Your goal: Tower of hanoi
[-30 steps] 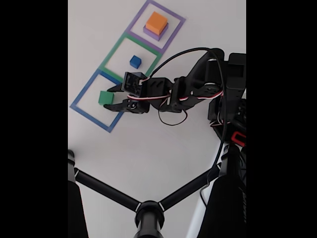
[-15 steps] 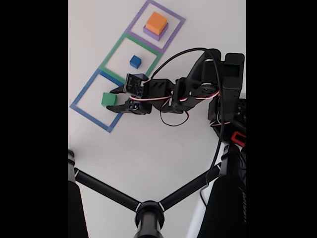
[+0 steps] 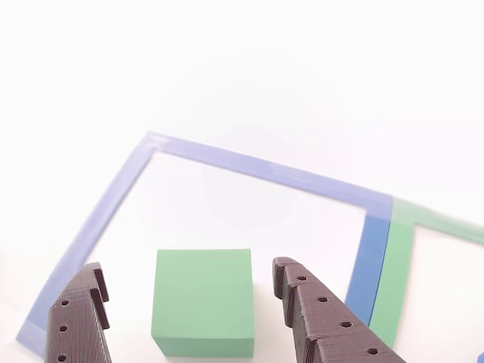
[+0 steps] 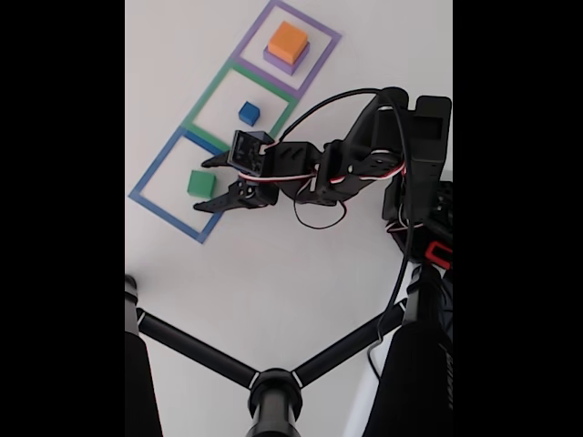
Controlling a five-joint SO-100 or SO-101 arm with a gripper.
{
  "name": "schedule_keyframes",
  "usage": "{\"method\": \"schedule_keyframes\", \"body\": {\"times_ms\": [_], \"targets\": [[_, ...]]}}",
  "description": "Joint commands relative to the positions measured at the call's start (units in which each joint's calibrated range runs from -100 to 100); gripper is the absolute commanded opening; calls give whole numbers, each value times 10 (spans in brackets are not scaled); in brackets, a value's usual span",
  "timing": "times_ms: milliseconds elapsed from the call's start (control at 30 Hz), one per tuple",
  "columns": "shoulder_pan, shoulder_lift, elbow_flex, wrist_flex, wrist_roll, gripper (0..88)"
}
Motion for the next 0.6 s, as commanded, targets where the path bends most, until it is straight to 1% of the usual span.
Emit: {"method": "schedule_keyframes", "body": {"times_ms": [0, 67, 200, 300, 400, 467, 567], "targets": [[-8, -101, -15, 71, 6, 245], [-8, -152, -18, 129, 6, 243], [-3, -274, -32, 286, 6, 240], [3, -372, -67, 453, 6, 227], [9, -451, -138, 644, 6, 203], [13, -482, -206, 764, 6, 186], [18, -496, -322, 918, 6, 129]]}}
